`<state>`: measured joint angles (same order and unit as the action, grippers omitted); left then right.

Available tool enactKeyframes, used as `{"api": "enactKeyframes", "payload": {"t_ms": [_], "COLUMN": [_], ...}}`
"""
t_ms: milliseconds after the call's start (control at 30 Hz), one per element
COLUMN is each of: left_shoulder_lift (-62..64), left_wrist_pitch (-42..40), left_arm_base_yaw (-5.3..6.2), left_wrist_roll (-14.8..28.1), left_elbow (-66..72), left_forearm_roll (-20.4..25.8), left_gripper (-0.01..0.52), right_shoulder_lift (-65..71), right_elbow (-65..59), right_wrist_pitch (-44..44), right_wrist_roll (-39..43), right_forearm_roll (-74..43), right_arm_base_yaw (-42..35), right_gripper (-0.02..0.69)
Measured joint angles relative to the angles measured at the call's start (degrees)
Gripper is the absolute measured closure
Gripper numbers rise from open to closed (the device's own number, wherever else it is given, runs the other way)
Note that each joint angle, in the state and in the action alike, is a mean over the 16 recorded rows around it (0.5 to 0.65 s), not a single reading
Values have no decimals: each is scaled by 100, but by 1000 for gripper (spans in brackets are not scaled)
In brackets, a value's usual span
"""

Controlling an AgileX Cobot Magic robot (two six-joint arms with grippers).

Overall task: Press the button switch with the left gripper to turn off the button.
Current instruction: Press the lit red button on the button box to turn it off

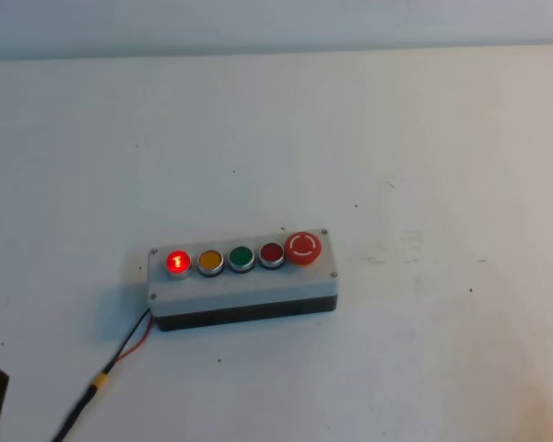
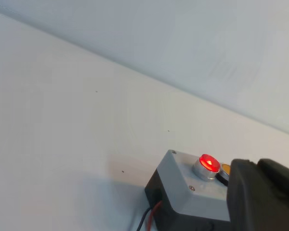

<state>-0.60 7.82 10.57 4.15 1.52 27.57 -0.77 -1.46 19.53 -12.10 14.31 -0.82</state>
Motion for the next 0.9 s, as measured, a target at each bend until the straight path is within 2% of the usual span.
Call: {"api": "enactKeyframes", "payload": {"t_ms": [233, 433, 667, 900], "left_shoulder_lift": [13, 398, 1799, 3942], "left_wrist_pitch": [-30, 451, 1923, 3755], "left_arm_base_yaw": [0, 0, 0, 21], "left_wrist_roll": [-88, -278, -387, -15], "left_elbow": [-24, -450, -1807, -3714], "left_forearm_roll": [43, 29, -430, -1126], "left_gripper": [516, 516, 516, 516], "right_shoulder_lift": [0, 0, 0, 0], "right_elbow": [0, 0, 0, 0], "right_wrist_pitch": [0, 0, 0, 0], "right_wrist_roll": [0, 0, 0, 0], "right_forearm_roll": [0, 0, 0, 0], "right_arm_base_yaw": [0, 0, 0, 0], "right_gripper": [681, 681, 681, 681]}}
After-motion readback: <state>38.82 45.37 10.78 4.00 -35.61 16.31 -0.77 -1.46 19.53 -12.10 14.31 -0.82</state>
